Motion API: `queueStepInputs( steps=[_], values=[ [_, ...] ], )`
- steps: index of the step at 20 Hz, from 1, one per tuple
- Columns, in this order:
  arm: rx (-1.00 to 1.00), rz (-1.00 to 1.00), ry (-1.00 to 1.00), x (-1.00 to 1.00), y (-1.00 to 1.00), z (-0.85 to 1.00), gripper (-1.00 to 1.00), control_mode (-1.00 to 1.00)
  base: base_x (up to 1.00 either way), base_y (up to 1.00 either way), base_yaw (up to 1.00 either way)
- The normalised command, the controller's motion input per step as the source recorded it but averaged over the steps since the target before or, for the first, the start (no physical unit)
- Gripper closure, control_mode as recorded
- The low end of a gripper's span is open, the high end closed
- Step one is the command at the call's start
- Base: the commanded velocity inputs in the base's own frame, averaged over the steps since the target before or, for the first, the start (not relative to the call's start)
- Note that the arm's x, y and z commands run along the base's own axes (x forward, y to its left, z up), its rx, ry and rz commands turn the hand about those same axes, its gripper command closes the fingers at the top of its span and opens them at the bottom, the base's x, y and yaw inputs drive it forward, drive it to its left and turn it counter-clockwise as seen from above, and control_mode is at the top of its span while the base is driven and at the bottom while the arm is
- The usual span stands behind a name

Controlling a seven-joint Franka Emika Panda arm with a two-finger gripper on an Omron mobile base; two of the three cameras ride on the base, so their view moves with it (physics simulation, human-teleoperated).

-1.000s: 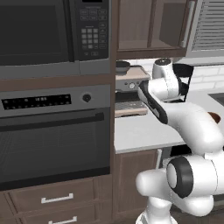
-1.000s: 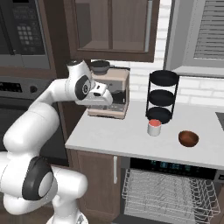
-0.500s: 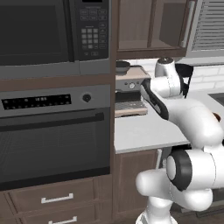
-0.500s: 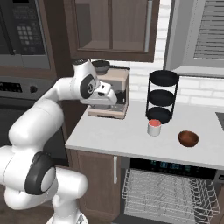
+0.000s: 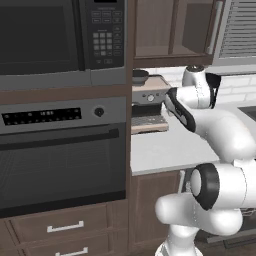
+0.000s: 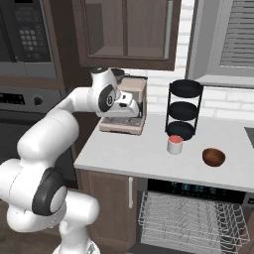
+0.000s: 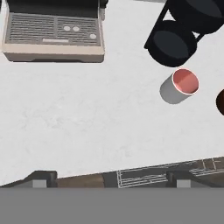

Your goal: Pick up the cup and bowl from the counter, place them in the dishwasher, and close the dishwasher door.

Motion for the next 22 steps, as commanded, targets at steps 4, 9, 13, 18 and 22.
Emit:
queueStepInputs(
  steps=[4,9,13,18,22],
  values=[
    [0.00,0.03,-0.05,0.66,-0.77,-0.11,-1.00,-1.00,0.00,0.00,0.00],
    [0.00,-0.03,0.02,0.42,-0.55,-0.03,-1.00,-1.00,0.00,0.00,0.00],
    [0.00,0.00,0.00,0.00,0.00,0.00,-1.00,-1.00,0.00,0.00,0.00],
    [0.02,-0.03,0.07,0.02,-0.55,-0.34,-1.00,-1.00,0.00,0.00,0.00],
    [0.00,-0.07,0.14,0.00,-0.28,-0.60,-1.00,-1.00,0.00,0.00,0.00]
  ],
)
